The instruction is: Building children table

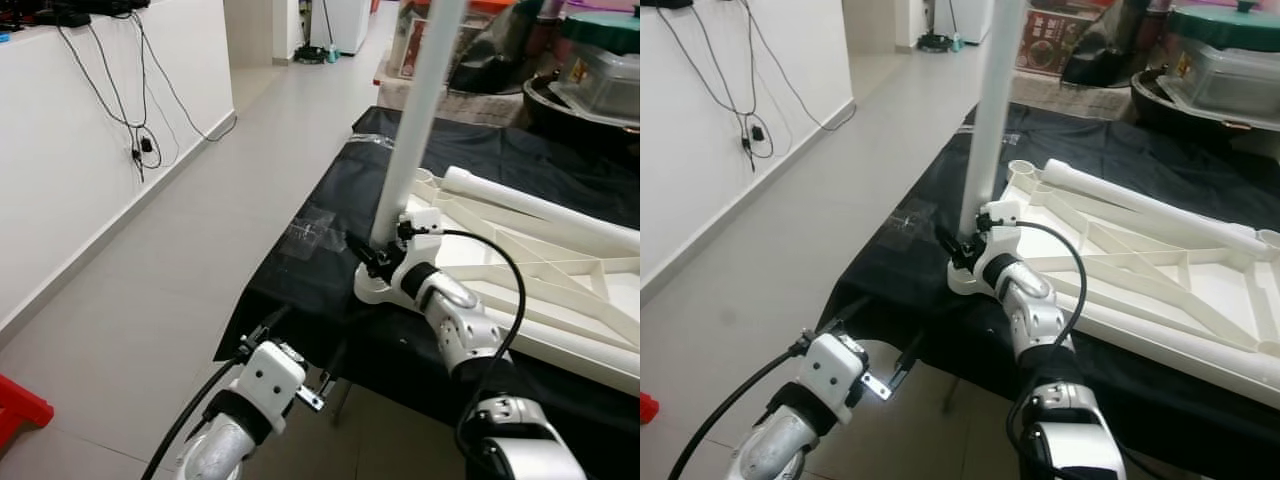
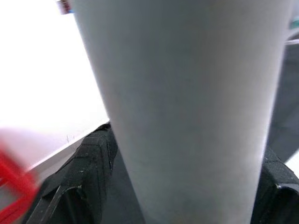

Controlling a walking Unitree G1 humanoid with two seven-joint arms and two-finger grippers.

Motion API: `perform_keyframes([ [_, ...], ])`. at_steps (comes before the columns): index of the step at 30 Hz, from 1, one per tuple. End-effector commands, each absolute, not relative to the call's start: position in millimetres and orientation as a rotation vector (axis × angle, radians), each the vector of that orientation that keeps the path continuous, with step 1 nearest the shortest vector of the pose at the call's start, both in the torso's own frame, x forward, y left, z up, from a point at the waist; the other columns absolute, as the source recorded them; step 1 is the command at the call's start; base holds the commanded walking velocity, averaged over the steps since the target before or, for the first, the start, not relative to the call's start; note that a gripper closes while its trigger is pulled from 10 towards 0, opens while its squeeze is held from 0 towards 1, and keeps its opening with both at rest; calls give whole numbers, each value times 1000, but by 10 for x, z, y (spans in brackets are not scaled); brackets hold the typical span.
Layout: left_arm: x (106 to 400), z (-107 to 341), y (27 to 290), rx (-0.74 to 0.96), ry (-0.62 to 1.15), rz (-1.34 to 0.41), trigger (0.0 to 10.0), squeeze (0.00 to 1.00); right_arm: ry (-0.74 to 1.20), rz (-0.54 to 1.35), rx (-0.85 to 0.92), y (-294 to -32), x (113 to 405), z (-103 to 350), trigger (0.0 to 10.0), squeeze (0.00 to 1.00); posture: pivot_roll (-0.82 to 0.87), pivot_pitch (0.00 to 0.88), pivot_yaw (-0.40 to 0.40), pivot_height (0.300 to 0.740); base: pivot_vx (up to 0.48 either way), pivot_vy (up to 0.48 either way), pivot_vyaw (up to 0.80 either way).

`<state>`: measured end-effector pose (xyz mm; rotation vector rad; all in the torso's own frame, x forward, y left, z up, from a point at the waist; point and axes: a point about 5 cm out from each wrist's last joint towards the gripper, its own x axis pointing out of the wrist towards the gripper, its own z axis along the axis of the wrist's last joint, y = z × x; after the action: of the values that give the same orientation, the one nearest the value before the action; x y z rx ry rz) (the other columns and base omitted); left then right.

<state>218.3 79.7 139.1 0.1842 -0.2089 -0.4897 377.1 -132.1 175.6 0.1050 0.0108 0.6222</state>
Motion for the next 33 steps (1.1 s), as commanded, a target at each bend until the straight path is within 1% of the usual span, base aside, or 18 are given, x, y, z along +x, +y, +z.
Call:
perform_keyframes([
  [1, 2175, 1346, 790, 188, -186, -493, 10000, 0, 61, 823, 101, -1125, 3754, 1753, 10000, 0, 76, 81, -77, 740, 0, 0, 0],
  [2, 2175, 1346, 790, 188, -186, -493, 10000, 0, 61, 823, 101, -1125, 3754, 1753, 10000, 0, 76, 81, -77, 740, 0, 0, 0],
  [4, 2172, 1350, 786, 189, -187, -493, 10000, 0, 119, 990, 48, -1029, 3734, 1736, 10000, 0, 86, 83, -81, 740, 0, 0, 0],
  [7, 2169, 1351, 782, 190, -187, -492, 10000, 0, 155, 1104, 18, -944, 3697, 1708, 10000, 0, 93, 85, -84, 740, 0, 0, 0],
  [11, 2166, 1350, 779, 190, -187, -492, 10000, 0, 169, 1170, 6, -909, 3676, 1691, 10000, 0, 94, 86, -84, 740, 0, 0, 0],
  [12, 2163, 1350, 777, 190, -187, -492, 10000, 0, 174, 1191, 7, -896, 3666, 1683, 9137, 0, 93, 86, -82, 740, 0, 0, 0],
  [13, 2161, 1348, 775, 190, -187, -492, 10000, 0, 171, 1208, -15, -898, 3664, 1678, 3804, 0, 93, 86, -82, 740, 0, 0, 0],
  [14, 2161, 1348, 775, 190, -187, -492, 10000, 0, 171, 1208, -15, -898, 3664, 1678, 3804, 0, 93, 86, -82, 740, 0, 0, 0],
  [15, 2160, 1346, 777, 190, -187, -492, 10000, 0, 162, 1200, -24, -897, 3671, 1676, 0, 0, 91, 85, -82, 740, 0, 0, 0],
  [20, 2160, 1343, 781, 191, -186, -492, 10000, 0, 136, 1148, -36, -910, 3698, 1681, 0, 0, 91, 84, -81, 740, 0, 0, 0],
  [21, 2158, 1336, 785, 191, -185, -493, 10000, 0, 94, 1028, -1, -956, 3747, 1700, 0, 0, 87, 78, -77, 740, 0, 0, 0],
  [22, 2158, 1336, 785, 191, -185, -493, 10000, 0, 94, 1028, -1, -956, 3747, 1700, 0, 0, 87, 78, -77, 740, 0, 0, 0],
  [26, 2155, 1330, 790, 192, -183, -493, 10000, 0, 60, 741, 14, -1082, 3871, 1722, 0, 0, 86, 73, -81, 740, 0, 0, 0],
  [27, 2155, 1330, 790, 192, -183, -493, 10000, 0, 60, 741, 14, -1082, 3871, 1722, 0, 0, 86, 73, -81, 740, 0, 0, 0],
  [29, 2156, 1328, 794, 193, -183, -494, 10000, 0, 72, 344, -23, -1312, 3967, 1690, 0, 0, 82, 70, -80, 740, 0, 0, 0],
  [30, 2156, 1328, 794, 193, -183, -494, 10000, 0, 72, 344, -23, -1312, 3967, 1690, 0, 0, 82, 70, -80, 740, 0, 0, 0],
  [32, 2157, 1326, 796, 193, -183, -495, 10000, 0, 68, -1, -23, -1559, 3958, 1659, 0, 0, 78, 68, -76, 740, 0, 0, 0],
  [33, 2157, 1326, 796, 193, -183, -495, 10000, 0, 68, -1, -23, -1559, 3958, 1659, 0, 0, 78, 68, -76, 740, 0, 0, 0],
])
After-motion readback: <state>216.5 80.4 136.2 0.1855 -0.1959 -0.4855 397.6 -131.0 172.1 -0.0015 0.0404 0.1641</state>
